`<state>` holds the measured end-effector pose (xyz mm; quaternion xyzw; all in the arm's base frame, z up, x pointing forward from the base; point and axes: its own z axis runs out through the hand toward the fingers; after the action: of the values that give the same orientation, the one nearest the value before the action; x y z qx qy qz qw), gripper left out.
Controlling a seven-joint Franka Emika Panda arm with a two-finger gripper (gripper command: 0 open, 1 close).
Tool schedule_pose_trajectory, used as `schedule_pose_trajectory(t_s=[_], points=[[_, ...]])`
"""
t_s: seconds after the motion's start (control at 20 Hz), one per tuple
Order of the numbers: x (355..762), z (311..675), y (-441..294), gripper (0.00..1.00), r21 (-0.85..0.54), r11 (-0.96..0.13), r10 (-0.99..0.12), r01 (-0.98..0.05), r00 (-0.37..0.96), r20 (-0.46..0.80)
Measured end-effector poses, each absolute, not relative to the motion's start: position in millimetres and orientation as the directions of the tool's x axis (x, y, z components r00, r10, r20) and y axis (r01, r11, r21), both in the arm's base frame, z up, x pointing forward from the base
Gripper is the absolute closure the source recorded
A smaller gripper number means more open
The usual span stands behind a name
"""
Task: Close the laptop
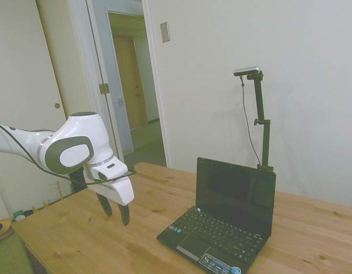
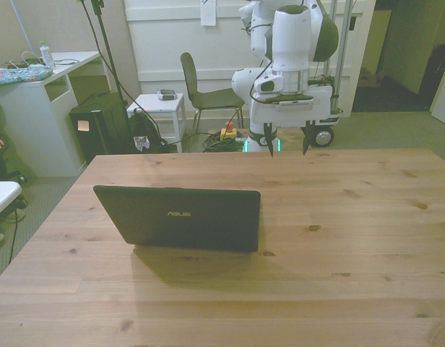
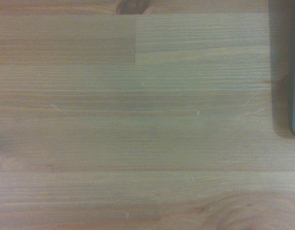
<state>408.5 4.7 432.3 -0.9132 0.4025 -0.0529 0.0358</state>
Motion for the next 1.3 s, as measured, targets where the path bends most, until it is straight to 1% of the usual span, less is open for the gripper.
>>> schedule_pose_trajectory(t_s=[0.15,0.4,0.75,1.0,1.15,1.3], points=[[411,436,3,0.0,-0.093,-0.691,-0.723,-0.717,0.684,0.096],[440,480,-12,0.0,-0.095,-0.709,-0.7,-0.699,0.682,0.21],[496,548,-54,0.0,-0.12,-0.688,-0.706,-0.716,0.621,0.34],[536,598,-89,0.0,-0.137,-0.656,-0.723,-0.742,0.568,0.393],[566,616,-118,0.0,-0.155,-0.626,-0.745,-0.765,0.527,0.41],[594,621,-144,0.0,-0.16,-0.595,-0.764,-0.788,0.492,0.418]])
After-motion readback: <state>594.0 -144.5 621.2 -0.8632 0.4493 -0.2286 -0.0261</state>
